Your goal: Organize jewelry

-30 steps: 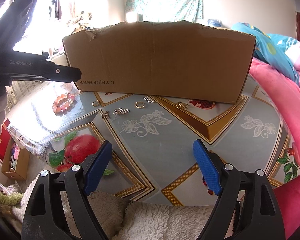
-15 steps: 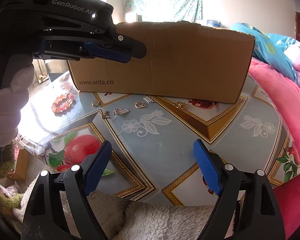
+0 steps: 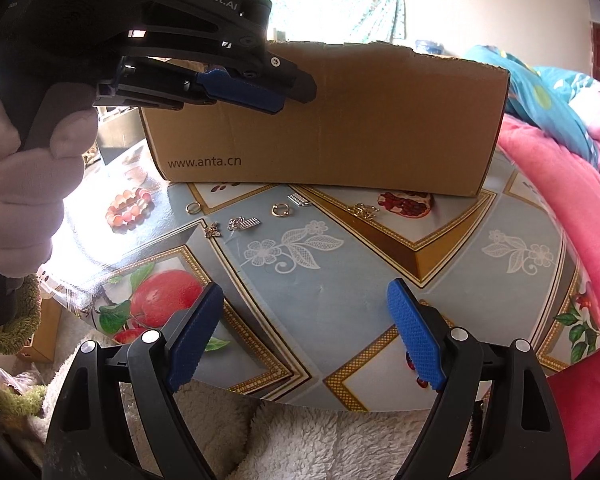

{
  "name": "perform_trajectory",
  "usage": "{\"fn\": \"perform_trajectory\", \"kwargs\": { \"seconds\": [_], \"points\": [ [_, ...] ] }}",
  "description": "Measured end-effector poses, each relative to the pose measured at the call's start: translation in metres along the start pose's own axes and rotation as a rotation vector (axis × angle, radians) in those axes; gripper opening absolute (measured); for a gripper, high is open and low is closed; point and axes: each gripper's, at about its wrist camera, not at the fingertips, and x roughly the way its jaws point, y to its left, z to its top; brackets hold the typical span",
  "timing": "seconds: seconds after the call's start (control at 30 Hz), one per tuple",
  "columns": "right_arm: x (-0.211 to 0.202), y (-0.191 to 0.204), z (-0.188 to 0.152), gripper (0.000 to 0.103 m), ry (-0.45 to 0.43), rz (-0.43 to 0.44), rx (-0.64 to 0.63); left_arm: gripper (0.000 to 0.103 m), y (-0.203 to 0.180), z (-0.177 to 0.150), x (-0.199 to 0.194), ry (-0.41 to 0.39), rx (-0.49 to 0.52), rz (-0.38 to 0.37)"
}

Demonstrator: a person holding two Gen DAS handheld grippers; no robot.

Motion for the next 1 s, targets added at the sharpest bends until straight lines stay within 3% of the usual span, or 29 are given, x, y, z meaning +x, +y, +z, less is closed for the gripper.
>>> {"fn": "perform_trajectory", "kwargs": {
  "seconds": [0.4, 0.57, 0.77, 1.0],
  "points": [
    [0.001, -0.009, 0.01, 0.08, 0.047, 0.052, 0.05, 0.024, -0.014, 0.003, 0.006, 0.024, -0.002, 0.09],
    [0.004, -0.028, 0.023, 0.079, 0.078, 0.097, 0.168, 0.024, -0.019, 0.004, 0.01, 0.063, 0.021, 0.153],
    [0.007, -0.044, 0.033, 0.071, 0.076, 0.083, 0.207, 0.024, -0.023, 0.006, 0.013, 0.104, 0.046, 0.189],
    [0.005, -0.058, 0.032, 0.057, 0.102, 0.05, 0.243, 0.024, -0.021, 0.004, 0.013, 0.087, 0.033, 0.183]
  ]
}}
